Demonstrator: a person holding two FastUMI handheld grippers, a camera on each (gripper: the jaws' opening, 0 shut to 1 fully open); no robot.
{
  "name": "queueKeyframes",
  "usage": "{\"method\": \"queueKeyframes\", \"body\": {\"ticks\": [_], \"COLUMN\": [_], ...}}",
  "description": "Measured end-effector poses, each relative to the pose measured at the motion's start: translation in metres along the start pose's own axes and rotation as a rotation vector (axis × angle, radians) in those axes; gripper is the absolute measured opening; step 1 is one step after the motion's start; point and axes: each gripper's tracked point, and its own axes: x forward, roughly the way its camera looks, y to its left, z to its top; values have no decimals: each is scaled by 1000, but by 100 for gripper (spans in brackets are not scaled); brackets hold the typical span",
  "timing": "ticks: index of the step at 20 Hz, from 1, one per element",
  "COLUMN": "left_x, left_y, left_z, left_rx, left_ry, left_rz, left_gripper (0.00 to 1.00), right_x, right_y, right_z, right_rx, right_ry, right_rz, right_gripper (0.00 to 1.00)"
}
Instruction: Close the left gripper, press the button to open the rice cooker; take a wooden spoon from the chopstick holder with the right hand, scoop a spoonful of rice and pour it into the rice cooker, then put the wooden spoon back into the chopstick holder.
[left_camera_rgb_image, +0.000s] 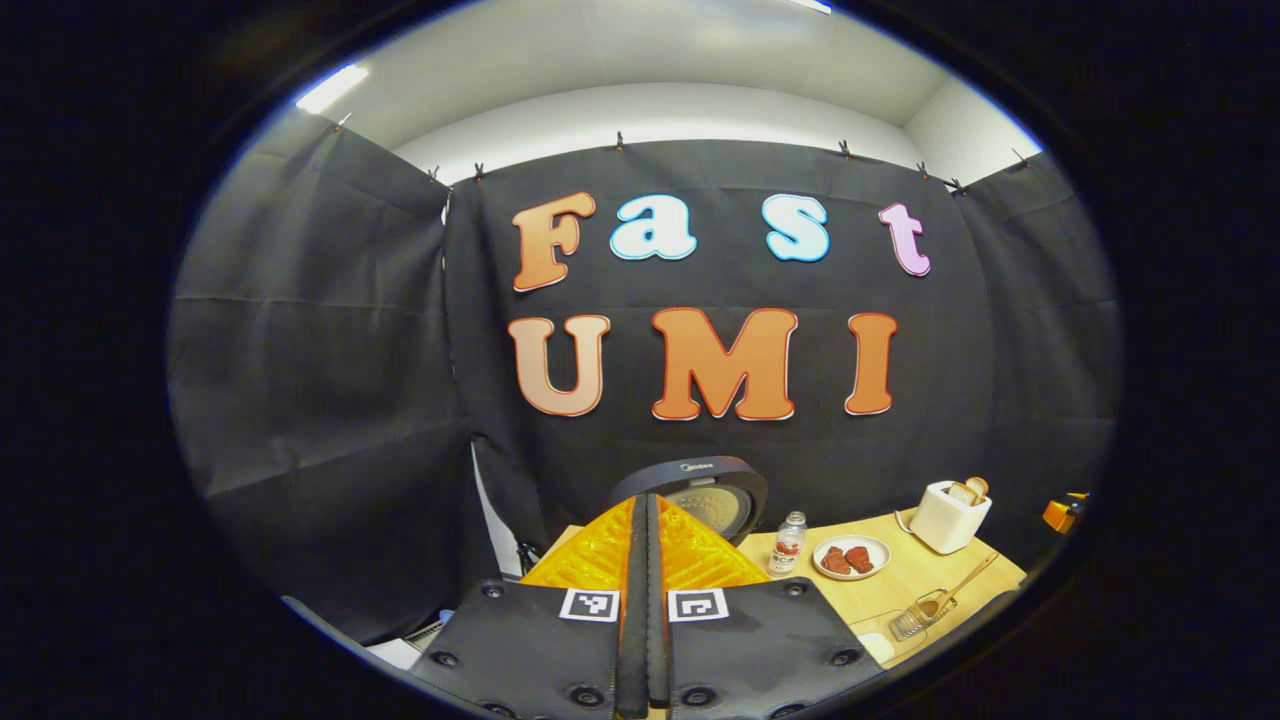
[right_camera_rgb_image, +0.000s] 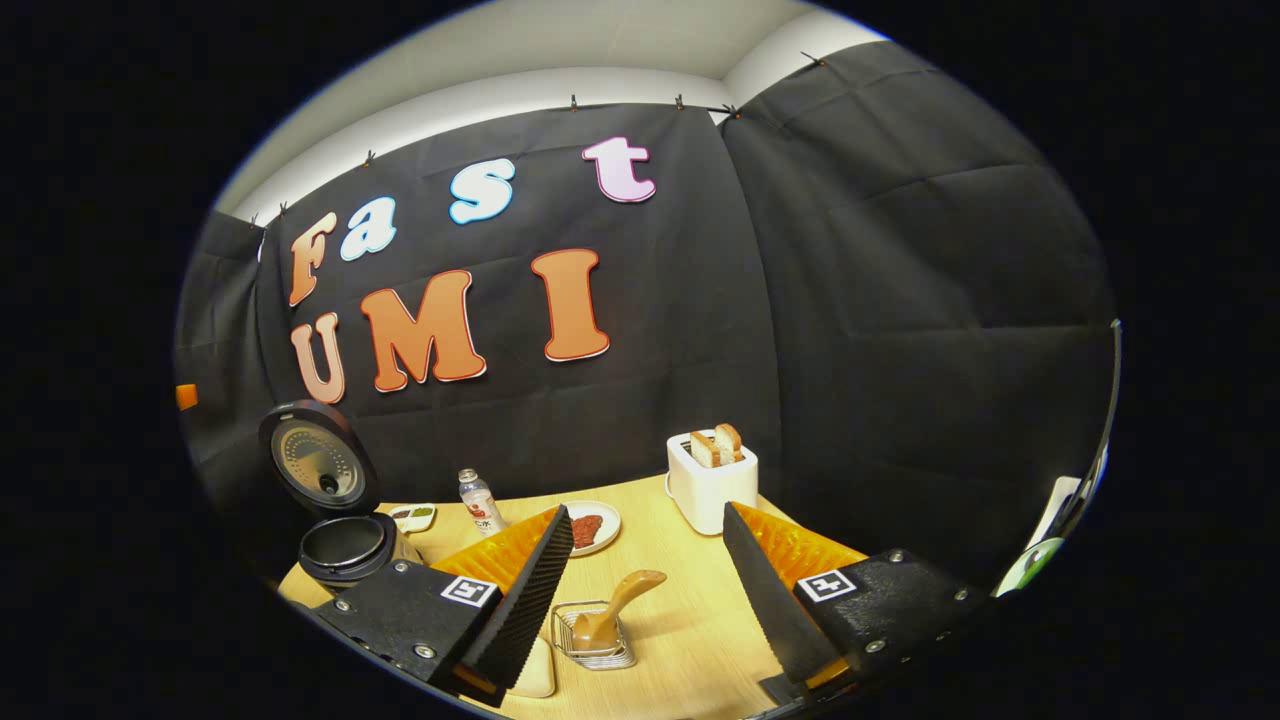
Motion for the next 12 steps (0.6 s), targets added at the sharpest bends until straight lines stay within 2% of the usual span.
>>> {"method": "queueKeyframes", "body": {"ticks": [3,4,5,6,7,9,10,12], "left_x": [-16,-23,-26,-32,-38,-49,-54,-64], "left_y": [27,36,45,52,61,71,78,93], "left_z": [6,11,16,20,20,23,21,17], "left_rx": [-9,-16,-22,-26,-30,-37,-36,-26], "left_ry": [-10,-25,-39,-48,-60,-72,-72,-67], "left_rz": [69,98,119,136,164,187,204,247], "left_gripper": [7,2,3,10,15,30,36,32], "right_x": [21,27,33,39,44,55,58,63], "right_y": [3,3,4,4,3,3,4,7], "right_z": [-29,-39,-49,-58,-67,-85,-95,-111], "right_rx": [49,67,83,95,109,157,187,257], "right_ry": [56,75,92,104,118,156,179,224], "right_rz": [9,12,12,11,9,7,8,14], "right_gripper": [94,94,94,94,100,100,95,93]}}
